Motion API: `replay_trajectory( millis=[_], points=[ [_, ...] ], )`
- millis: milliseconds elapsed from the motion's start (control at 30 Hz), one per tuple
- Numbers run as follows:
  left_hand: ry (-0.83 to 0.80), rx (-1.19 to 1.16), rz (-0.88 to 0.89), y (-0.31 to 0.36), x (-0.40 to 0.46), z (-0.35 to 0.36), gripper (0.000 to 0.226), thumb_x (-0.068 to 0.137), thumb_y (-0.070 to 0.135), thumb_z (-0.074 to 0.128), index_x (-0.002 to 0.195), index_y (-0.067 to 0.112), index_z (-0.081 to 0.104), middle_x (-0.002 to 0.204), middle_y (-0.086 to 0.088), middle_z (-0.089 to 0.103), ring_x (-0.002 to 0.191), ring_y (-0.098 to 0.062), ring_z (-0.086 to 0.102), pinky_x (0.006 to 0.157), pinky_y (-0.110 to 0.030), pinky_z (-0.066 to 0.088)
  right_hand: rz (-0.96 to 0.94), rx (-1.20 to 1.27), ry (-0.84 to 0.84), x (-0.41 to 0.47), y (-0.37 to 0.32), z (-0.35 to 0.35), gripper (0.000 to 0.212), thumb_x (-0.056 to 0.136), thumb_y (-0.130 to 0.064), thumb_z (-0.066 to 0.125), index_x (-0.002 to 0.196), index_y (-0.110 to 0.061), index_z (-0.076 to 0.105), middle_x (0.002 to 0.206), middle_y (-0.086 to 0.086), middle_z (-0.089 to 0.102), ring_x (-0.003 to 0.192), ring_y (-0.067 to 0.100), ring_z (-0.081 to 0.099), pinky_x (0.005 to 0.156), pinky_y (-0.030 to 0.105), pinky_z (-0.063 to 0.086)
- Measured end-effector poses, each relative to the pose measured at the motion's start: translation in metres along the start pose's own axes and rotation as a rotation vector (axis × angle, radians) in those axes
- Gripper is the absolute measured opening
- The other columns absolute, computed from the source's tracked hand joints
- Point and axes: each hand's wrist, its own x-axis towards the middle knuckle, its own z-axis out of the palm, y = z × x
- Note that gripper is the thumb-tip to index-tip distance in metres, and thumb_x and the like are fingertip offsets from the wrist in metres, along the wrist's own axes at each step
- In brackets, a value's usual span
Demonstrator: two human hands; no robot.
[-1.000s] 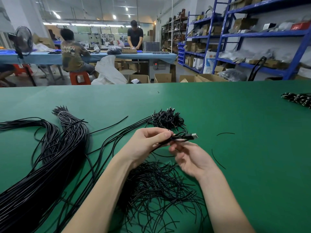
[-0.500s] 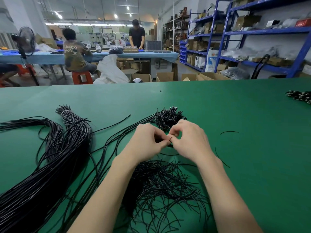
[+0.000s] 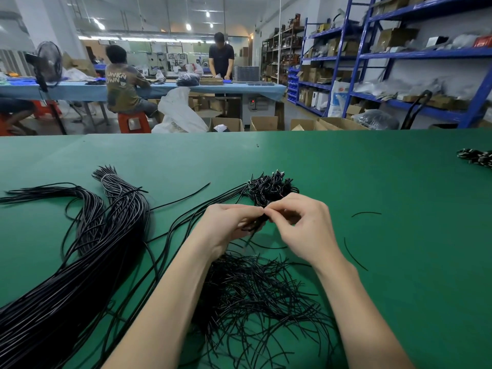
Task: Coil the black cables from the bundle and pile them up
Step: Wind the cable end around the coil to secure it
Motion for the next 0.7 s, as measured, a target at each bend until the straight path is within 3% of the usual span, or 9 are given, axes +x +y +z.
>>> replay_trajectory(
  millis=[133,267,333,400,467,567,700],
  points=[
    [-0.081,-0.147,-0.111,0.0,0.002,-0.002,0.006,0.078,0.0,0.076,0.078,0.005,0.08,0.087,-0.014,0.077,0.069,-0.015,0.074,0.056,-0.02,0.056,-0.03,0.123,0.001,-0.004,0.004,-0.004,0.011,0.084,-0.008,0.081,0.082,-0.019,0.082,0.08,-0.013,0.073,0.076,0.01,0.07,0.067,0.019,0.054],
    [-0.137,-0.302,-0.14,-0.002,0.003,0.007,0.004,0.068,0.004,0.077,0.069,0.006,0.08,0.087,-0.015,0.077,0.072,-0.016,0.075,0.057,-0.02,0.057,0.137,0.302,-0.025,-0.003,0.003,-0.007,0.013,0.089,-0.007,0.077,0.084,-0.019,0.079,0.082,-0.009,0.075,0.076,0.01,0.073,0.071,0.017,0.055],
    [-0.126,-0.332,-0.132,-0.006,0.003,0.012,0.01,0.074,0.002,0.076,0.068,0.007,0.081,0.088,-0.013,0.077,0.074,-0.015,0.075,0.06,-0.02,0.057,0.204,0.277,-0.081,-0.002,0.003,-0.01,0.014,0.093,-0.012,0.073,0.084,-0.023,0.074,0.071,-0.017,0.071,0.062,0.002,0.067,0.067,0.012,0.05],
    [-0.096,-0.298,-0.105,-0.01,0.002,0.014,0.014,0.078,0.002,0.075,0.069,0.01,0.081,0.09,-0.01,0.078,0.076,-0.013,0.075,0.063,-0.018,0.057,0.224,0.179,-0.165,-0.001,0.005,-0.014,0.013,0.095,-0.016,0.068,0.085,-0.023,0.07,0.051,-0.02,0.056,0.044,0.0,0.049,0.057,0.007,0.04],
    [-0.054,-0.257,-0.063,-0.01,0.002,0.015,0.012,0.077,0.0,0.077,0.073,0.01,0.081,0.089,-0.009,0.078,0.074,-0.012,0.074,0.064,-0.017,0.056,0.236,0.13,-0.208,0.001,0.003,-0.017,0.013,0.094,-0.014,0.065,0.086,-0.023,0.069,0.047,-0.019,0.052,0.041,0.001,0.046,0.051,0.007,0.037],
    [-0.001,-0.203,0.035,-0.007,0.003,0.016,0.01,0.076,0.0,0.08,0.074,0.01,0.08,0.084,-0.009,0.077,0.076,-0.014,0.072,0.074,-0.019,0.058,0.25,0.137,-0.205,0.006,-0.005,-0.02,0.011,0.088,-0.015,0.074,0.083,-0.025,0.072,0.07,-0.021,0.071,0.063,-0.005,0.07,0.06,0.005,0.047],
    [0.016,-0.098,0.148,-0.006,0.0,0.018,0.003,0.08,0.006,0.08,0.08,0.009,0.079,0.084,-0.01,0.076,0.081,-0.016,0.071,0.086,-0.027,0.058,0.236,0.064,-0.148,0.01,-0.007,-0.022,0.012,0.084,-0.02,0.082,0.077,-0.028,0.076,0.075,-0.023,0.073,0.069,-0.005,0.071,0.066,0.005,0.051]
  ],
)
